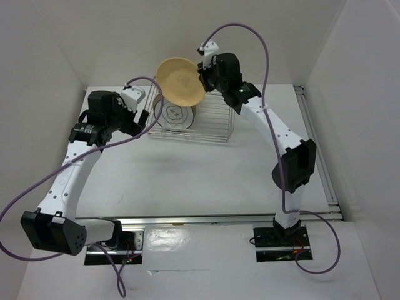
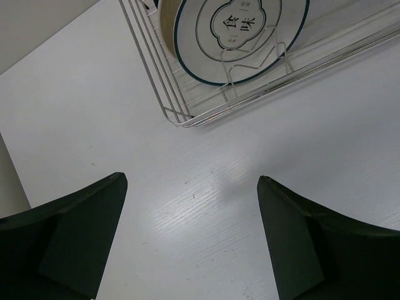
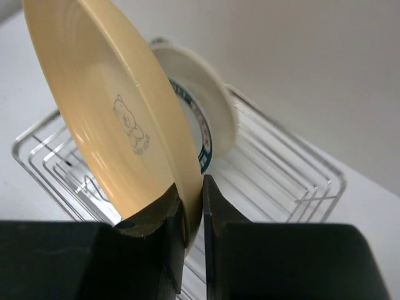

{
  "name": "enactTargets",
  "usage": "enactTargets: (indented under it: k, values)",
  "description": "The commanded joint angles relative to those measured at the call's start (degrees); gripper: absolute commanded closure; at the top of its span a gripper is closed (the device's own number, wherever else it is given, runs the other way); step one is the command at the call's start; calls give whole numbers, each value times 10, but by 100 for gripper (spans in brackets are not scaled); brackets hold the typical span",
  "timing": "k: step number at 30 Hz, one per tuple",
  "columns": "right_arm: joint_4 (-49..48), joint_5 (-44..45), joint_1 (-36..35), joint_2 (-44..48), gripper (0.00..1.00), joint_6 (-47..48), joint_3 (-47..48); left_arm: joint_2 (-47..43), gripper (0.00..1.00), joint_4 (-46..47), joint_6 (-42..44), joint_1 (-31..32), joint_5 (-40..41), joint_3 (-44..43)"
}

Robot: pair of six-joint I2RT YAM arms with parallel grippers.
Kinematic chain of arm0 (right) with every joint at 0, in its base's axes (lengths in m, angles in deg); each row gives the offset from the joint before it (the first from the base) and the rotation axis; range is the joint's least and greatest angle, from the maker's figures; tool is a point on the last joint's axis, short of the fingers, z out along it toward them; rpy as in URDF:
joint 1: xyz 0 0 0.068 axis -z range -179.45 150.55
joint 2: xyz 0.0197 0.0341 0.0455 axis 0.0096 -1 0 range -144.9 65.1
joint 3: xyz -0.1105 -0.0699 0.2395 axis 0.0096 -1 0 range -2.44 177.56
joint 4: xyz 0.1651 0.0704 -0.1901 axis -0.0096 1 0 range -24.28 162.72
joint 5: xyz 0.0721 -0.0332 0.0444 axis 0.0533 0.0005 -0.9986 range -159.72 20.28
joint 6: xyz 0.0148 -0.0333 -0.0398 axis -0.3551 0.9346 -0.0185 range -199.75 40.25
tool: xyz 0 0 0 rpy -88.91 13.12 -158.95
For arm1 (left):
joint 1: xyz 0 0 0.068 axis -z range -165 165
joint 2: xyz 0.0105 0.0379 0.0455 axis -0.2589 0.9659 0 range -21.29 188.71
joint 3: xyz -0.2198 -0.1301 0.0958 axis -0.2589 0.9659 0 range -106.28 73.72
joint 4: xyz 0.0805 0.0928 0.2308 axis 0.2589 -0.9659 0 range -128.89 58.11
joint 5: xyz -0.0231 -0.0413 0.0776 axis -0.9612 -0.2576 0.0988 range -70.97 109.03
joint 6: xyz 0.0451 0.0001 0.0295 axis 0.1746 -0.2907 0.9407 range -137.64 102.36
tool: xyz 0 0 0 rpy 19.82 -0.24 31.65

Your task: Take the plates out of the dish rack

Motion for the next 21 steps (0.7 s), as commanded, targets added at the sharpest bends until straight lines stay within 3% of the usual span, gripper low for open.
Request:
enactTargets:
  k: [1,5,6,10,15,21]
  values:
    - [-40,24,-2,66,100,-23,-8,-19,0,24,-29,-2,2,9]
    - [38,-53,-2,95,100,-60,-15,15,3,-1,-83,-2,47,-19]
    - [58,-114,-2,100,100,-60,-22,35,5,-18,-95,-2,55,-35]
    - [104,-216,-2,138,100,-118,-110,161,17,-145,-141,-34,19,-174]
    - [82,-293,-8,207,100,-172,-284,229,15,-87,-186,-103,-59,-214]
    - [48,-349,-8,235,100,-244,-449,361,23,-56,-214,-103,-64,-293]
